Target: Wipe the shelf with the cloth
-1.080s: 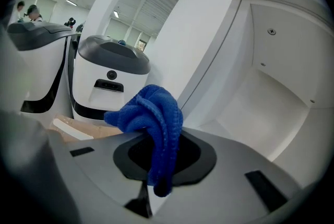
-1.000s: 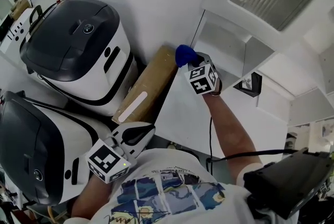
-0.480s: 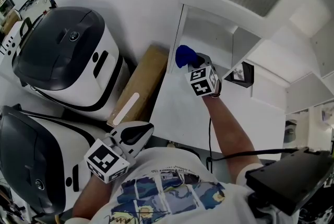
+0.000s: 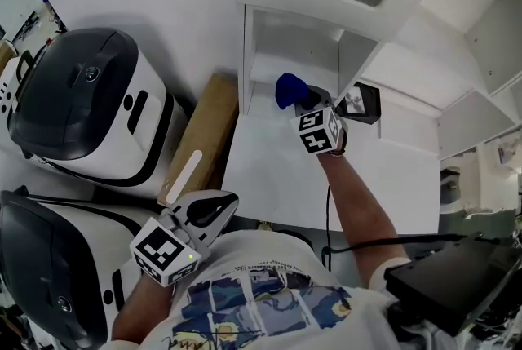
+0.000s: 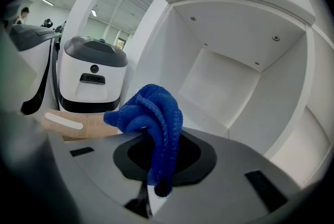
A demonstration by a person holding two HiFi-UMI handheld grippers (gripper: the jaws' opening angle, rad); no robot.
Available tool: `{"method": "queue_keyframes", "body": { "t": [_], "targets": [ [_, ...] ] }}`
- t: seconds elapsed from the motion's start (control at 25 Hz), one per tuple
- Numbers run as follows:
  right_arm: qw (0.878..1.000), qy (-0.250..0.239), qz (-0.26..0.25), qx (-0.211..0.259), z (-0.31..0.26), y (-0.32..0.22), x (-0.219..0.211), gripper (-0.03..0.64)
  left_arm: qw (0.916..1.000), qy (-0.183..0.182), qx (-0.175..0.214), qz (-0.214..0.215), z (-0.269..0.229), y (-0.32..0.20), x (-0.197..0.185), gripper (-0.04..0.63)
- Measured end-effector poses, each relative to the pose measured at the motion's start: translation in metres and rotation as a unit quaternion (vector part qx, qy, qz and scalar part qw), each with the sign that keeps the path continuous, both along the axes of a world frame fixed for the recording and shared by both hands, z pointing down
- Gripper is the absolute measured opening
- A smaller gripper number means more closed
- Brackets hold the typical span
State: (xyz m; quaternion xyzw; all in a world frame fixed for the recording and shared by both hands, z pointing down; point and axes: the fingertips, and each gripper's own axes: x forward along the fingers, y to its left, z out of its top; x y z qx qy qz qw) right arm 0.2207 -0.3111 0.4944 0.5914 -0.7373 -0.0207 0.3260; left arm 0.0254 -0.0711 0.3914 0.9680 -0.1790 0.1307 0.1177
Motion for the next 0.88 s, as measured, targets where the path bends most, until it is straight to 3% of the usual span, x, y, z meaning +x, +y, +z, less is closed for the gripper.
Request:
{"method": "queue_keyframes", "body": {
  "t": [0.88],
  "targets": [
    [0.999, 0.023, 0.042, 0.001, 0.004, 0.044, 0.098, 0.066, 0.9984, -0.005, 0.002, 0.056, 0.002, 0.002, 0.068, 0.011]
  ]
}}
